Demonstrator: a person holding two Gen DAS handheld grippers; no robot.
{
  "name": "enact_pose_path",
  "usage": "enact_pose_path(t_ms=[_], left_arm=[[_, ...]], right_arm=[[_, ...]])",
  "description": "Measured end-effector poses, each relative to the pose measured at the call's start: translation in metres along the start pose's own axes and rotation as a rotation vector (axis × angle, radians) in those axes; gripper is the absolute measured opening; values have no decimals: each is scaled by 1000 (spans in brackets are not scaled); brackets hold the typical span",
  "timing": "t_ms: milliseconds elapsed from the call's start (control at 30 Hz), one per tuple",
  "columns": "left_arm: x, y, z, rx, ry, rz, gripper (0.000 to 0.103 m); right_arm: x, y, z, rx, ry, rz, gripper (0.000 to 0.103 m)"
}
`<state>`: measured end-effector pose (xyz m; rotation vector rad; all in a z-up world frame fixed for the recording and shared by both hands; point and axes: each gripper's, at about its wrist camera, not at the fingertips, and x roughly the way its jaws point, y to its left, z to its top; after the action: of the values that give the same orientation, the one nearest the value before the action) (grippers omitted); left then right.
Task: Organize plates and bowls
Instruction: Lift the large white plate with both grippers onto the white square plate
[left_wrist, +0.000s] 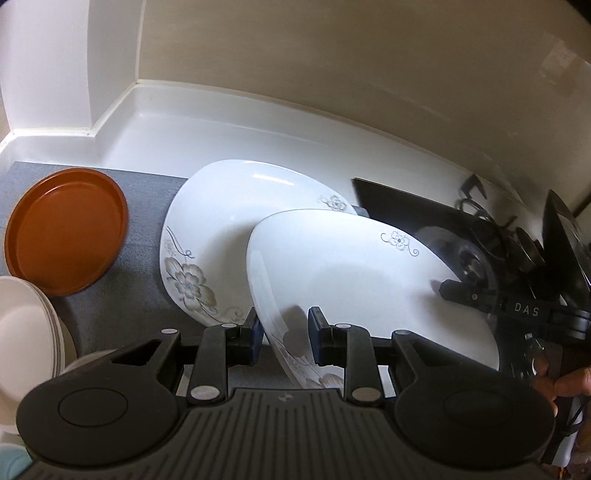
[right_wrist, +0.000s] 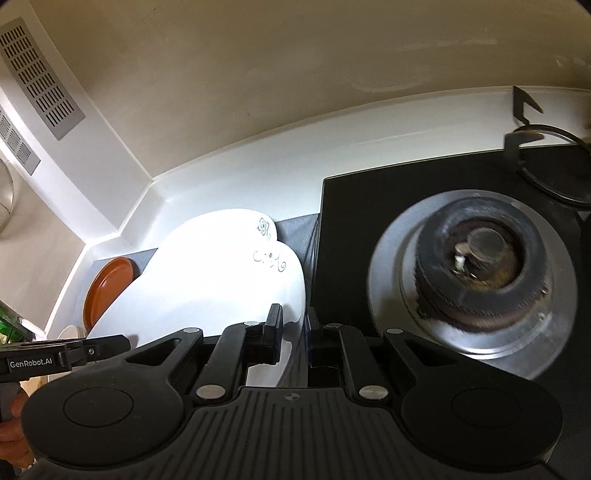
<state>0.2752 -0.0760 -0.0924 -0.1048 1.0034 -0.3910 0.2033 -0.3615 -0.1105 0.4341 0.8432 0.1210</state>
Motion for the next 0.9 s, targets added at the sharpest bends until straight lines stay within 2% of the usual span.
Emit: enact_pose_path(t_ms=[567, 900], left_arm=[[35, 25, 18, -112, 82, 49, 29], [49, 35, 29, -163, 103, 132, 34]], right_arm=[[39, 7, 16, -22, 29, -11, 13], [54, 22, 19, -52, 18, -27, 12]])
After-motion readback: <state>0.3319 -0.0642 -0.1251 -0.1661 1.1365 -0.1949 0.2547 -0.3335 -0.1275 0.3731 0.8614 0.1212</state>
